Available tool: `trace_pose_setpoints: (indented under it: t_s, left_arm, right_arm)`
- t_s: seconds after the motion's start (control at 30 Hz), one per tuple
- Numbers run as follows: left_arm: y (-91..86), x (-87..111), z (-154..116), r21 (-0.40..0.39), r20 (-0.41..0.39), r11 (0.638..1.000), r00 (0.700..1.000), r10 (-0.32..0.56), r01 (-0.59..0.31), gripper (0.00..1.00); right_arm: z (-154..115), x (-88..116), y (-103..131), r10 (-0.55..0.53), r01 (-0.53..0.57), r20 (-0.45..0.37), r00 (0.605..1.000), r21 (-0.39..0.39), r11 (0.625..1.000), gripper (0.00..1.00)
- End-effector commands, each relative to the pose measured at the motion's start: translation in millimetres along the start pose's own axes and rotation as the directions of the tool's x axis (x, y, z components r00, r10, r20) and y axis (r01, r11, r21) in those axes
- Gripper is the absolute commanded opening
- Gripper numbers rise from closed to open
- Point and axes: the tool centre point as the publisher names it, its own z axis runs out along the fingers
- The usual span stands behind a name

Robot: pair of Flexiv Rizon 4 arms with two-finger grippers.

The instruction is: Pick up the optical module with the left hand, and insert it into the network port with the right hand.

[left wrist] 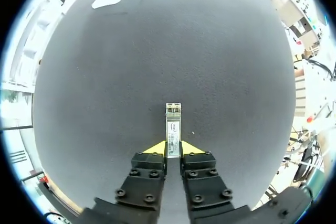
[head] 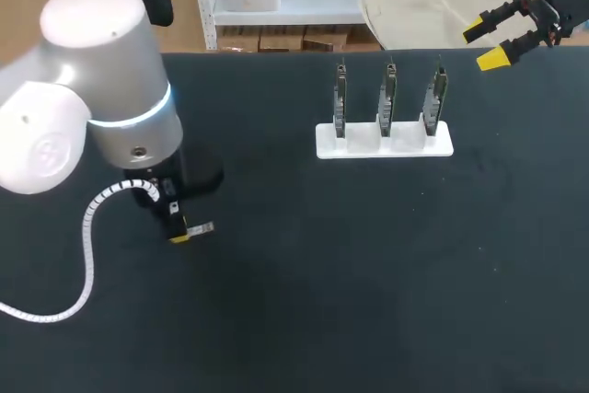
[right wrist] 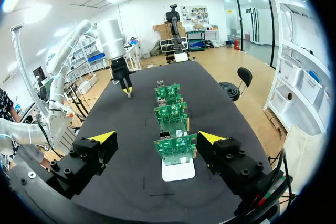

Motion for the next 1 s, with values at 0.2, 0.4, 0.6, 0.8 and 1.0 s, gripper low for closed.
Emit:
trace_pose_setpoints:
  t_s: [0.2, 0.4, 0.6, 0.8, 1.0]
  left_arm:
    - [20.7, -12.3, -38.8, -0.064, 0.139, 0.996, 0.989, -0.049, 0.058, 0.00]
    - [43.1, -33.4, -84.1, -0.097, 0.348, 0.988, 0.934, -0.082, 0.122, 0.00]
    - [54.2, -45.4, -122.9, -0.123, 0.536, 0.978, 0.840, -0.079, 0.170, 0.00]
    - [55.5, -40.6, -131.3, -0.129, 0.559, 0.971, 0.823, -0.094, 0.199, 0.00]
    - [55.5, -40.6, -131.3, -0.129, 0.559, 0.971, 0.823, -0.094, 0.199, 0.00]
  right_arm:
    - [0.5, 0.4, 2.2, -0.001, 0.001, 0.000, 1.000, 0.005, 1.000, 1.00]
    - [0.5, 0.4, 2.2, -0.001, 0.001, 0.000, 1.000, 0.005, 1.000, 1.00]
    - [0.5, 0.4, 2.2, -0.001, 0.001, 0.000, 1.000, 0.005, 1.000, 1.00]
    - [0.5, 0.4, 2.2, -0.001, 0.001, 0.000, 1.000, 0.005, 1.000, 1.00]
    - [0.5, 0.4, 2.2, -0.001, 0.001, 0.000, 1.000, 0.005, 1.000, 1.00]
